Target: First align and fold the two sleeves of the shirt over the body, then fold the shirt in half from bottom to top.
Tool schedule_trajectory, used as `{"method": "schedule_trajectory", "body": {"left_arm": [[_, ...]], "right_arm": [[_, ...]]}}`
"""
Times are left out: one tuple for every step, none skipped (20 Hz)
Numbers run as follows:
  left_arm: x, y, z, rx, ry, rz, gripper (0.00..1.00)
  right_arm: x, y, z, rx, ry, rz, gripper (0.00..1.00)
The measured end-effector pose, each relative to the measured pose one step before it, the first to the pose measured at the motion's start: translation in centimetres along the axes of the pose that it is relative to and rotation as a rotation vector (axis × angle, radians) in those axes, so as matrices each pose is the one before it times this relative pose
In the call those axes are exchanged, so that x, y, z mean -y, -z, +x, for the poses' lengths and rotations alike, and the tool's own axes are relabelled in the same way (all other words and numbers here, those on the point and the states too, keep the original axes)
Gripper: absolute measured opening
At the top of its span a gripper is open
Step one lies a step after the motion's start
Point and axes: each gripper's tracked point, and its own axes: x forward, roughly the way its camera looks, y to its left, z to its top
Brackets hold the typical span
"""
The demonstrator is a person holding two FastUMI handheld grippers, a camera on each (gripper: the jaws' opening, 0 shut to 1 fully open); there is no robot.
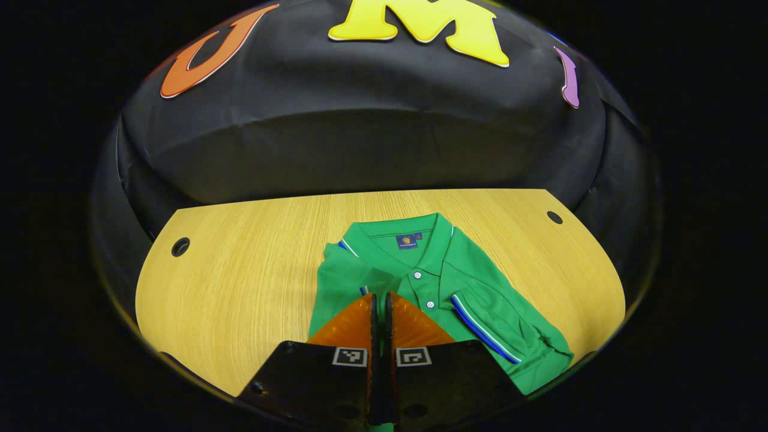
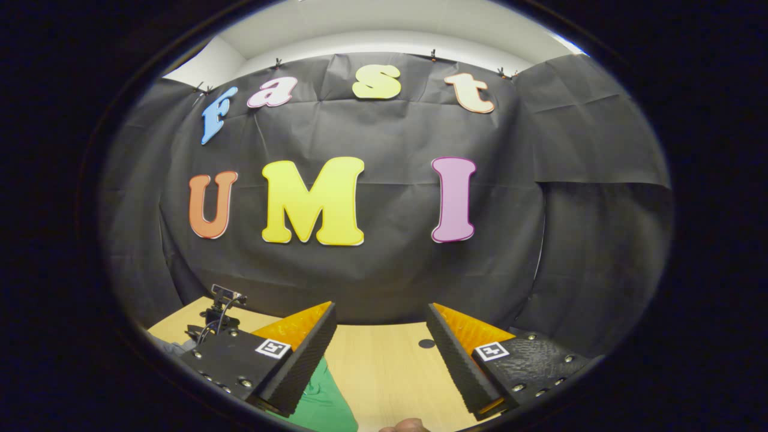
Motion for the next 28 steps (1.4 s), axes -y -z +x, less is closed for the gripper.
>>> {"method": "schedule_trajectory", "body": {"left_arm": [[0.778, 0.167, 0.130, -0.00747, 0.03253, -0.01083, 0.04], [0.468, 0.144, 0.094, -0.00526, 0.01721, -0.00500, 0.04], [-0.023, 0.108, 0.143, -0.00071, 0.00152, 0.00324, 0.04], [-0.770, -0.036, 0.227, 0.01069, -0.02703, 0.01393, 0.06], [-0.819, -0.190, -0.810, 0.01145, -0.05033, 0.02379, 0.02], [-0.683, -0.629, -0.048, 0.02325, -0.04256, 0.02340, 0.35], [0.120, -0.341, -0.080, 0.01408, 0.00436, 0.01343, 0.67], [0.274, -0.172, 0.267, 0.00897, 0.01290, 0.00420, 1.00], [0.029, -0.488, -0.291, 0.01064, 0.00228, 0.00738, 1.00], [-0.185, -0.118, -0.345, 0.01010, -0.00711, 0.00333, 1.00], [-0.041, -0.468, -0.425, 0.01214, 0.00012, 0.00146, 1.00], [-0.156, -0.417, -0.689, 0.01634, -0.00273, -0.00034, 1.00], [-0.282, -0.588, -0.800, 0.01880, -0.00504, 0.00131, 1.00], [-0.416, -0.665, -1.033, 0.02463, -0.00577, 0.00432, 1.00], [-0.465, -0.802, -1.153, 0.02615, -0.00649, 0.00389, 1.00], [-0.491, -0.718, -1.444, 0.02586, -0.00894, 0.00374, 1.00], [-0.769, -0.891, -1.560, 0.03447, -0.01954, 0.00589, 1.00], [-0.865, -1.201, -1.619, 0.04456, -0.01882, 0.00280, 1.00], [-0.633, -1.137, -1.680, 0.03905, -0.01031, -0.00218, 1.00], [-0.465, -0.791, -1.827, 0.02965, -0.00398, -0.00243, 1.00], [-0.501, -0.627, -1.762, 0.02329, -0.00449, -0.00558, 1.00], [-0.645, -0.042, -1.833, 0.00881, -0.00344, -0.00905, 1.00], [-0.588, 0.104, -1.748, 0.00049, -0.00280, -0.00868, 1.00], [-0.620, 0.337, -1.585, -0.00307, -0.00235, -0.00707, 1.00], [-0.649, 0.432, -1.424, 0.00379, -0.00661, -0.00297, 1.00], [-0.710, 0.471, -1.547, -0.00229, -0.00973, 0.00024, 1.00], [-0.647, 0.529, -1.721, 0.00057, -0.01403, 0.00187, 1.00], [-0.656, 0.291, -1.496, 0.00592, -0.01229, -0.00047, 1.00]], "right_arm": [[-0.030, 0.405, 0.039, -0.01161, -0.00008, -0.00252, 0.98], [-0.009, 0.276, 0.077, -0.00822, 0.00027, 0.00258, 0.98], [0.040, 0.057, -0.069, -0.00556, 0.00070, 0.00429, 0.95], [-0.026, 0.039, -0.078, 0.00012, 0.00069, 0.00379, 0.96], [-0.029, -0.079, -0.045, 0.00211, 0.00010, 0.00109, 0.96], [-0.067, 0.065, 0.023, 0.00058, 0.00069, -0.00352, 0.96], [-0.116, -0.091, -0.008, 0.00032, -0.00089, -0.00550, 0.94], [-0.020, 0.015, 0.003, 0.00005, -0.00022, -0.00357, 0.94], [-0.132, -0.074, -0.070, -0.00091, -0.00137, -0.00080, 0.96], [-0.133, 0.025, -0.006, -0.00030, -0.00203, 0.00053, 0.96], [-0.151, -0.023, -0.097, -0.00019, -0.00214, -0.00088, 0.96], [-0.194, 0.055, -0.053, -0.00007, -0.00299, -0.00337, 0.96], [-0.246, -0.042, -0.195, -0.00031, -0.00274, -0.00331, 0.96], [-0.305, 0.021, -0.098, -0.00082, -0.00533, -0.00198, 0.96], [-0.334, -0.088, -0.185, 0.00333, -0.00561, -0.00002, 0.96], [-0.352, 0.001, -0.144, 0.00049, -0.00540, 0.00046, 0.96], [-0.322, -0.020, -0.182, 0.00015, -0.00553, -0.00024, 0.95], [-0.446, 0.023, -0.282, 0.00192, -0.00734, 0.00083, 0.95], [-0.466, -0.042, -0.321, 0.00307, -0.00759, -0.00133, 0.96], [-0.475, 0.005, -0.373, 0.00337, -0.00541, -0.00427, 0.96], [-0.469, -0.004, -0.385, 0.00187, -0.00790, -0.00116, 0.96], [-0.464, 0.175, -0.331, 0.00079, -0.00617, -0.00004, 0.95], [-0.303, 0.160, -0.446, -0.00182, -0.00186, -0.00201, 0.96], [-0.223, 0.301, -0.643, 0.00160, -0.00082, -0.00304, 0.96], [-0.206, 0.274, -0.677, -0.00201, -0.00156, -0.00306, 0.96], [-0.363, 0.271, -0.668, -0.00136, -0.00338, -0.00230, 0.96], [-0.177, 0.404, -0.702, -0.00191, -0.00011, -0.00425, 0.96], [-0.112, 0.518, -0.737, -0.00466, 0.00073, -0.00563, 0.96]]}}
